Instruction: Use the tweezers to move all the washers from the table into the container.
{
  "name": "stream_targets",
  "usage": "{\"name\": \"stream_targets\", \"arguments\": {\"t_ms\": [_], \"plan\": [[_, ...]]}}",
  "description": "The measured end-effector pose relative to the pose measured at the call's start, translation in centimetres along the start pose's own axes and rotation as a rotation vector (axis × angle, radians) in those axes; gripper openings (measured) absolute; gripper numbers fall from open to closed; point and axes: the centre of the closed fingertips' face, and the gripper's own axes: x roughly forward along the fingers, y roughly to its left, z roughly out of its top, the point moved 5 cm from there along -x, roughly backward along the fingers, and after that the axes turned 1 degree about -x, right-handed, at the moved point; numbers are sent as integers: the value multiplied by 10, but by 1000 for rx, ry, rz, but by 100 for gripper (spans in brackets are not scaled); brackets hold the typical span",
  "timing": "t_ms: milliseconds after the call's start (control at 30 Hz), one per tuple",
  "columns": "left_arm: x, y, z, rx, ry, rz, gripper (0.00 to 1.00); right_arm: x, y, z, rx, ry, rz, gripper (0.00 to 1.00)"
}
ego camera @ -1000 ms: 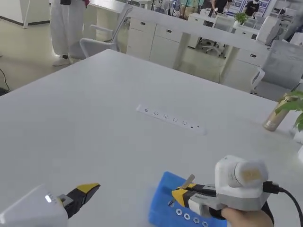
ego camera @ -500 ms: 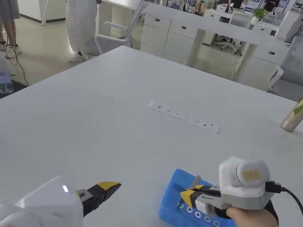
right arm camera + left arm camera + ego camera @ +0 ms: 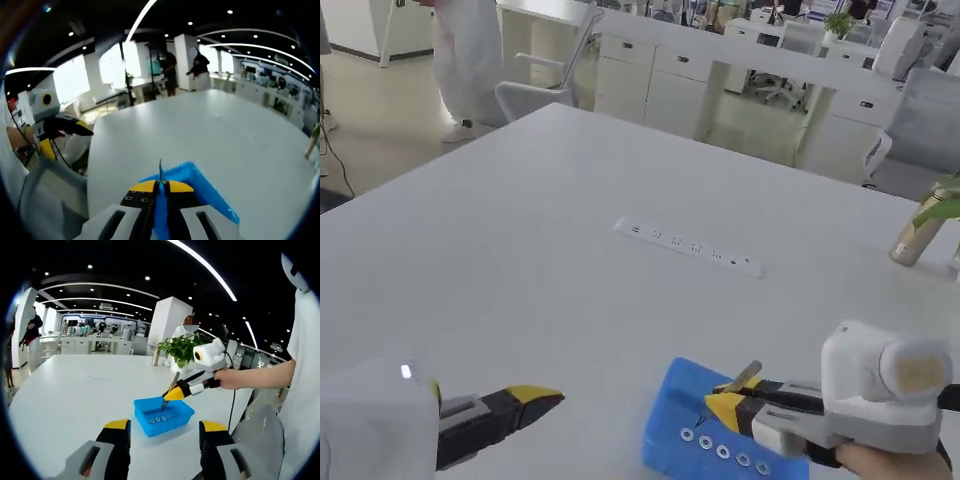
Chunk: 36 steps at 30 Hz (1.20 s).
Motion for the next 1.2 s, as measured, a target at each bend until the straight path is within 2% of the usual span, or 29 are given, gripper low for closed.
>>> {"name": "stream_targets", "arguments": {"t_ms": [100,133,200,267,300,367,467,567,733,833,867,933,967,1000,1067,1200], "plan": [[8,-10,11,48,26,-77,45,-15,13,-4,-28,-2,25,3],[11,-16,15,85,38,-124,41,-21,21,-6,-37,-3,54,3],[15,-26,24,119,28,-178,30,-30,36,-10,-10,-6,111,3],[20,-40,34,146,29,-250,23,-38,47,-17,-33,18,126,3],[23,-48,38,152,38,-298,19,-41,52,-20,-48,28,127,3],[30,-59,43,186,55,-362,13,-46,61,-26,-84,59,132,3],[41,-74,45,265,91,-456,6,-52,74,-39,-175,126,151,3],[53,-86,42,300,150,-527,7,-52,79,-55,-273,199,150,3],[68,-108,26,379,278,-654,10,-54,89,-62,-309,219,156,3],[76,-118,25,396,291,-693,12,-57,92,-63,-321,224,146,3],[78,-118,21,441,330,-696,11,-58,92,-64,-336,226,137,3],[82,-117,17,514,356,-690,9,-60,92,-66,-338,230,131,3],[84,-118,13,528,377,-700,6,-60,91,-68,-339,232,128,3],[85,-120,12,526,382,-714,3,-61,90,-71,-334,239,122,3],[90,-118,9,594,373,-710,0,-60,88,-77,-330,253,119,3],[94,-115,1,587,397,-717,0,-58,85,-85,-350,293,112,3]]}}
